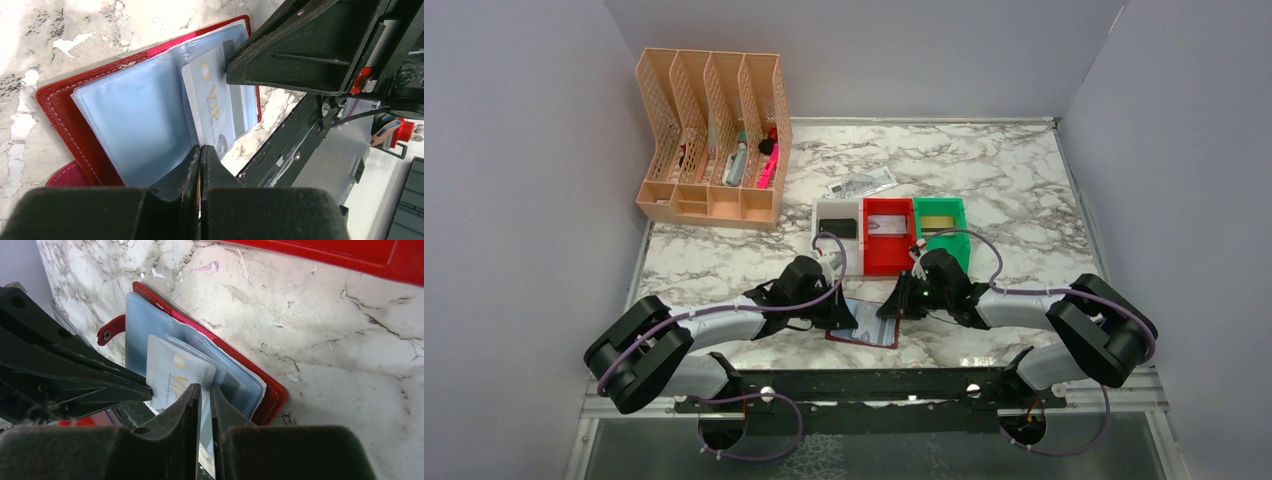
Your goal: Take the credit cards out of the card holder
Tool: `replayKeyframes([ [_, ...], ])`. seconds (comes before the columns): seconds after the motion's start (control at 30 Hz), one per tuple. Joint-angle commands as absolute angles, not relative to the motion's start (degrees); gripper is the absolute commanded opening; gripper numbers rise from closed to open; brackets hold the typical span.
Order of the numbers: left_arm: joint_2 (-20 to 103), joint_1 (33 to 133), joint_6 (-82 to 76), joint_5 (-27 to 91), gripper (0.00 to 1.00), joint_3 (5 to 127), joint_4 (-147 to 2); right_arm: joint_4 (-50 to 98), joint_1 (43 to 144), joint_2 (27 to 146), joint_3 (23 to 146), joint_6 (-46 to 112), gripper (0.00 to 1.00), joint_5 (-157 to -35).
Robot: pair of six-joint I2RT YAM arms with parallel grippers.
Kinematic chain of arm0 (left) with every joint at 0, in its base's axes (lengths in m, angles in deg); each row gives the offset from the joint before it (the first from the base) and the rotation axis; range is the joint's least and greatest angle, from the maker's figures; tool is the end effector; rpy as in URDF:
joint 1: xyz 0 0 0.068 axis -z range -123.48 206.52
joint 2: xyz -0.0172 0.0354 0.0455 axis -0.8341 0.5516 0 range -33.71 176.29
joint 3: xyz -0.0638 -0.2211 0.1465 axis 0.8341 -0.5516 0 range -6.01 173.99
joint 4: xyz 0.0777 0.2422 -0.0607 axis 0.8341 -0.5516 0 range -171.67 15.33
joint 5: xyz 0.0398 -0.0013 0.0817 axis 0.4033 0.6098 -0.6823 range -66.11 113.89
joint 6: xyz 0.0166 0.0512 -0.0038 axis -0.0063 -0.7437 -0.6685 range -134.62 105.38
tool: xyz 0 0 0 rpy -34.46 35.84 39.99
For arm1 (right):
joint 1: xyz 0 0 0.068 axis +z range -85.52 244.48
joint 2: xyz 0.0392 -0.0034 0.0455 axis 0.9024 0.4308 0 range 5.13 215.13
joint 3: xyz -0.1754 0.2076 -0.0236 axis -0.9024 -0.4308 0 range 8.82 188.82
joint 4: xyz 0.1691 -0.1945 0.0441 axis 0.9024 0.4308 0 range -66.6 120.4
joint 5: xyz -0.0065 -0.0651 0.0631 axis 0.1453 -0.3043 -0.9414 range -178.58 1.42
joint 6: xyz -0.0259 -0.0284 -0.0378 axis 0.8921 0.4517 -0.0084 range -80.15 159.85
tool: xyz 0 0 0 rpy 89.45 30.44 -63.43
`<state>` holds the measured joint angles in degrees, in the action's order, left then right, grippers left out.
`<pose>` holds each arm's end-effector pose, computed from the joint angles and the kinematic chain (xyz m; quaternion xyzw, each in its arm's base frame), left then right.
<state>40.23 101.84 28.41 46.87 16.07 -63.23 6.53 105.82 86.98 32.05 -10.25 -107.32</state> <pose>0.1496 -0.1711 0.1423 0.1013 0.8878 -0.4160 0.1688 0.1740 0.1682 0.1252 0.0025 0.9030 0.3924 0.1752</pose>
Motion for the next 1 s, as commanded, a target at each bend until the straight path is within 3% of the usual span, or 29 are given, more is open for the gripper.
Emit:
replayKeyframes([
  [0.0, 38.8, 101.2, 27.3, 47.0, 0.04, 16.5, -64.1, 12.9, 105.9, 88.8, 31.2, -8.7, 0.18, -102.8],
  [0.6, 37.8, 100.4, 25.6, 44.7, 0.02, 17.0, -68.2, 13.0, 105.9, 88.2, 31.8, -8.3, 0.18, -103.6],
  [0.97, 36.4, 100.5, 27.7, 44.7, 0.02, 16.0, -66.0, 5.5, 106.3, 82.9, 34.5, -6.2, 0.28, -117.0],
])
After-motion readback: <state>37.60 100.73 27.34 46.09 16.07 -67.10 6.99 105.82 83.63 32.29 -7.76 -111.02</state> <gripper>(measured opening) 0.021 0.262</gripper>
